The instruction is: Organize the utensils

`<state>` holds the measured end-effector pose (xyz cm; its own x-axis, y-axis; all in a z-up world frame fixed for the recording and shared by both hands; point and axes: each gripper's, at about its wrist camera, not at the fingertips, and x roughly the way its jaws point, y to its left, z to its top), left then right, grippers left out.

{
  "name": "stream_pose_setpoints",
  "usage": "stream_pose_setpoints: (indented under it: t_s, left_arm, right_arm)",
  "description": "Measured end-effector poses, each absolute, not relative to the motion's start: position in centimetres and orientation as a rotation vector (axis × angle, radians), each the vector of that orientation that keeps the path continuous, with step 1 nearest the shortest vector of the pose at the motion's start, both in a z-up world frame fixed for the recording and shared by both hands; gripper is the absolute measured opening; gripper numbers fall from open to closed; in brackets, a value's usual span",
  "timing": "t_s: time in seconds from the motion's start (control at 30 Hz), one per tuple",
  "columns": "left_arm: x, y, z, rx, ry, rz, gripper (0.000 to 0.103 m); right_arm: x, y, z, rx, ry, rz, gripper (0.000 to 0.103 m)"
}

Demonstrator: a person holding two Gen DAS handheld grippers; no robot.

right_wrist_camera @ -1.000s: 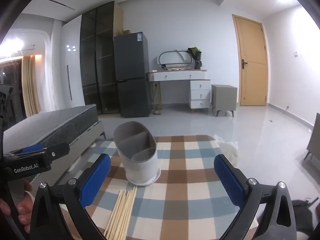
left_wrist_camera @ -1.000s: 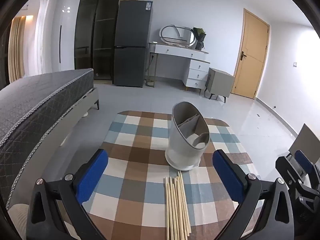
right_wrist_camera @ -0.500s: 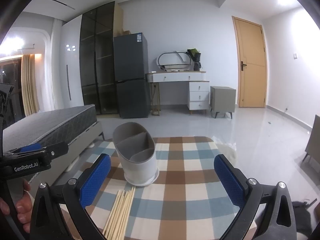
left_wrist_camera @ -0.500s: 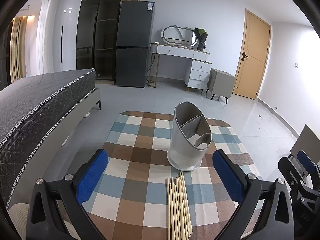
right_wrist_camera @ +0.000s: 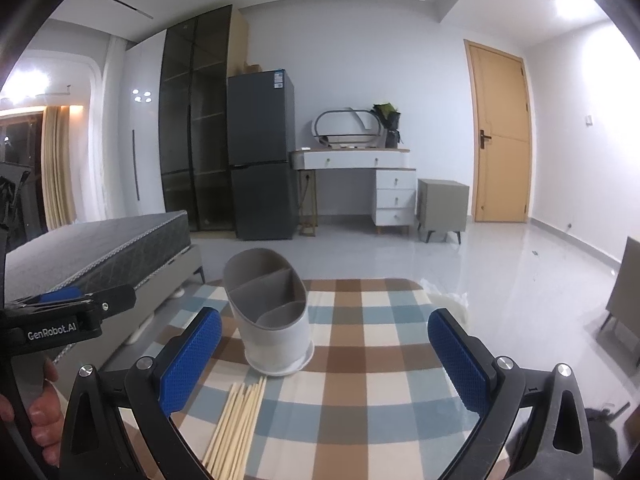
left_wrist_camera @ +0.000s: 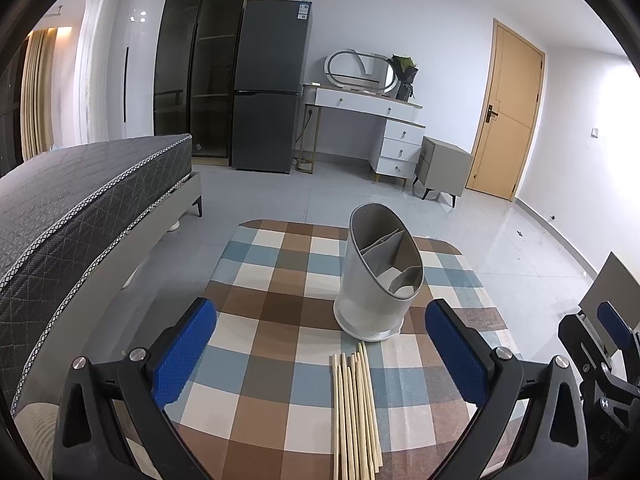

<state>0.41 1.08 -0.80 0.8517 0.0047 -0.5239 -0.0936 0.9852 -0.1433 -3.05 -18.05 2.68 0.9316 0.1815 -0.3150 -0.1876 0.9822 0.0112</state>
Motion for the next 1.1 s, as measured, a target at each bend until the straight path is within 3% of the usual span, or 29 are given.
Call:
stream_pose_setpoints:
  t_s: [1.1]
  left_arm:
    - [0.91,0.61,-1.57,-0.155,0.58,0.042,0.102]
  right_arm:
    - [-2.88,-17.93,2.44,-0.011,0.342,0.218,0.103]
